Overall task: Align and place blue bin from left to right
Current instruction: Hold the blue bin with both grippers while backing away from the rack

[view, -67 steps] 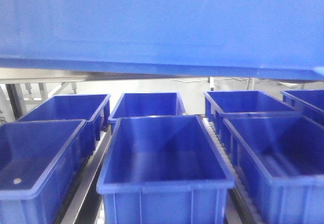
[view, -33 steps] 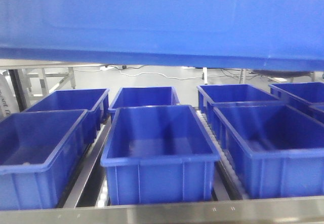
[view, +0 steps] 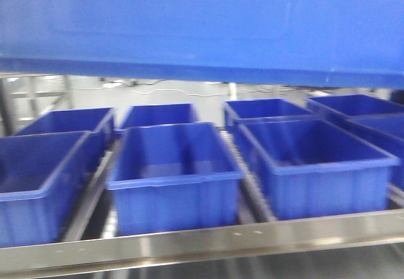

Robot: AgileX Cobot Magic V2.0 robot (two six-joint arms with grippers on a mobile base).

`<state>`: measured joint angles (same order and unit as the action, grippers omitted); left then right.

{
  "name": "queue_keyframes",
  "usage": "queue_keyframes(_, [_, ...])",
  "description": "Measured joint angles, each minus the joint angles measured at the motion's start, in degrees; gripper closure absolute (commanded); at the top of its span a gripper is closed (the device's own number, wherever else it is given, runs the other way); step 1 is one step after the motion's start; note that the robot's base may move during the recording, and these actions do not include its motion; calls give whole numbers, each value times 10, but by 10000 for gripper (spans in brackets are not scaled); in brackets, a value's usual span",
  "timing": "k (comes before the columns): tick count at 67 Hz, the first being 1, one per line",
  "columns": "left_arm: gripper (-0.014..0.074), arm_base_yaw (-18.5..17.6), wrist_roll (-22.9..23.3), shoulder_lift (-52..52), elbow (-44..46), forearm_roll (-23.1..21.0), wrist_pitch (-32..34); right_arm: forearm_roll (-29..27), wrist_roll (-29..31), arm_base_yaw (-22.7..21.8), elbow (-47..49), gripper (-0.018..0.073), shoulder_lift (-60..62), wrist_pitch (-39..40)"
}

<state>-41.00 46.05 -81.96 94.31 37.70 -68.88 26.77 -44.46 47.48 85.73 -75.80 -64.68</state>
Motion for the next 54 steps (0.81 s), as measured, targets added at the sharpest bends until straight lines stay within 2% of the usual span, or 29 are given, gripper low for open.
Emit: queue_keyframes(54, [707,0,0,0,0,0,0,0,0,0,0,639,0,0])
